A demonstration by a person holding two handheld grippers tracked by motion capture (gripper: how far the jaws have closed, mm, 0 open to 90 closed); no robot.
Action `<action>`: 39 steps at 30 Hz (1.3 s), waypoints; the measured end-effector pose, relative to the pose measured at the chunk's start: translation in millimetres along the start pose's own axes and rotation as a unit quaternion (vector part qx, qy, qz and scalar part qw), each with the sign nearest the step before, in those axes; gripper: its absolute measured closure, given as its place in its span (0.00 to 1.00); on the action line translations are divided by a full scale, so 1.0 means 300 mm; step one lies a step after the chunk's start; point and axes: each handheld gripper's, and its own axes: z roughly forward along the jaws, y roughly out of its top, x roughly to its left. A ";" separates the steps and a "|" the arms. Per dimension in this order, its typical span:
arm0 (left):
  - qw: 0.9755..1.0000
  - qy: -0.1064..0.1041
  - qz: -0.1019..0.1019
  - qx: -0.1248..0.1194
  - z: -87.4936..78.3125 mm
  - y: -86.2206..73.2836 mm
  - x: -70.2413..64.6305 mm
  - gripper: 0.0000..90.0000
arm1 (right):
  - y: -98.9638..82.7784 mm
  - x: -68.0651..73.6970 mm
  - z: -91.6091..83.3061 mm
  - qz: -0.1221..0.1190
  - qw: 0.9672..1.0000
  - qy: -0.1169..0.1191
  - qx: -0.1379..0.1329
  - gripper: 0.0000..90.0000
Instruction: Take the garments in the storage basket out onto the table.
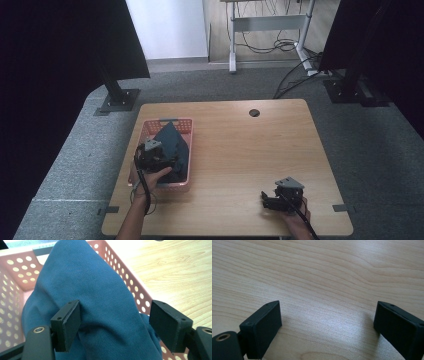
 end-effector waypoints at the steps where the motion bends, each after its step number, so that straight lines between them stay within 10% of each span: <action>1: 1.000 0.002 0.002 0.003 0.004 0.001 -0.001 0.28 | 0.000 0.000 0.000 0.000 1.000 0.000 0.000 0.08; 39: 0.998 0.042 -0.007 0.052 0.114 0.058 0.030 0.27 | 0.000 0.002 0.000 0.000 1.000 0.001 0.000 0.08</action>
